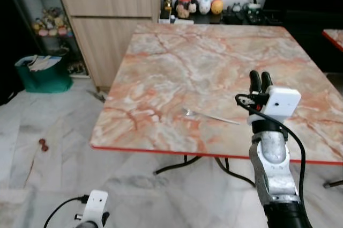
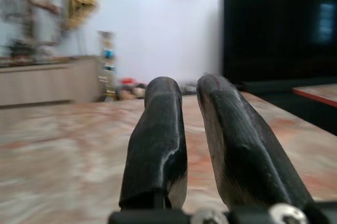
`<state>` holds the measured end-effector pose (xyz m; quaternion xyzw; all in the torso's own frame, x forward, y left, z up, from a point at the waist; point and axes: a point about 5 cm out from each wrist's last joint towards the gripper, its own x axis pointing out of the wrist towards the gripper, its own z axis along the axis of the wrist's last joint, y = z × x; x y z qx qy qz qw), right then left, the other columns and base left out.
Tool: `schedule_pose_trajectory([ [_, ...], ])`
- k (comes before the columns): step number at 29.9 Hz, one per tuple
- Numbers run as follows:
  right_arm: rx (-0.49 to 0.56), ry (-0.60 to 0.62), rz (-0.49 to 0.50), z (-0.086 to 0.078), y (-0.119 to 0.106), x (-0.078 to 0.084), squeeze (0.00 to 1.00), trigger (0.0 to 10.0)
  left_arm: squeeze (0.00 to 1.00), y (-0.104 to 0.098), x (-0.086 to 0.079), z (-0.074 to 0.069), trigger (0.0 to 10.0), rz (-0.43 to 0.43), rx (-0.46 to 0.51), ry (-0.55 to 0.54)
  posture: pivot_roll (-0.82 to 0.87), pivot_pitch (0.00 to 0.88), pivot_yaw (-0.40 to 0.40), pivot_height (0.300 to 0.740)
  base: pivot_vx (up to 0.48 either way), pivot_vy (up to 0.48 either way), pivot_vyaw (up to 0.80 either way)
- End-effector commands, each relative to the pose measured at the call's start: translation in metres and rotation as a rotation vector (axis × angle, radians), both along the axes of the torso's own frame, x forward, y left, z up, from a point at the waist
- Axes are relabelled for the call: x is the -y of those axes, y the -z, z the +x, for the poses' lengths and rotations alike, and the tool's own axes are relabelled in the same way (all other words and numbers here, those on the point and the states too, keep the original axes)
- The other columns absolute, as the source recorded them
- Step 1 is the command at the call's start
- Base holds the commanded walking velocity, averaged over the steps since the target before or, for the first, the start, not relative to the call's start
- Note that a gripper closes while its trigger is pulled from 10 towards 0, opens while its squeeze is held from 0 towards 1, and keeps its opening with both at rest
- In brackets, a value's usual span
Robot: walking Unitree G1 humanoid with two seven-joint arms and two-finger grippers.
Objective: Setting the table
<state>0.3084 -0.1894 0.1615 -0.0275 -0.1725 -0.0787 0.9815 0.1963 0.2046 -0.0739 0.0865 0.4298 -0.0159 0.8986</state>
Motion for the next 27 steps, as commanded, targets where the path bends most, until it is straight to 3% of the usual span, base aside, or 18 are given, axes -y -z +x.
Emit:
schedule_pose_trajectory([
  [1, 0.025, -0.016, 0.006, 0.002, -0.007, -0.005, 0.00, 10.0, 0.00, -0.001, -0.008, -0.001, 10.0, 0.018, -0.010, -0.009, 0.05, 0.000, -0.021, 0.727, 0.326, 0.000, 0.00],
  [9, 0.022, -0.018, 0.006, 0.002, -0.006, -0.005, 0.00, 10.0, 0.00, -0.001, -0.008, -0.001, 10.0, 0.019, -0.011, -0.008, 0.05, 0.000, -0.022, 0.727, 0.318, 0.000, 0.00],
  [21, -0.004, -0.034, 0.012, 0.004, -0.003, 0.000, 0.00, 10.0, 0.00, -0.001, -0.008, -0.001, 10.0, 0.021, -0.012, -0.003, 0.04, 0.000, -0.016, 0.727, 0.000, 0.000, 0.00],
  [22, -0.013, -0.033, -0.004, 0.005, -0.003, 0.002, 0.98, 10.0, 0.00, -0.001, -0.008, -0.001, 10.0, 0.022, -0.013, -0.001, 0.04, 0.000, -0.015, 0.727, 0.000, 0.000, 0.00],
  [27, -0.059, -0.055, -0.038, 0.008, 0.000, 0.013, 1.00, 10.0, 0.00, 0.000, -0.008, -0.002, 10.0, 0.024, -0.018, 0.006, 0.04, 0.000, -0.014, 0.727, 0.000, 0.000, 0.00],
])
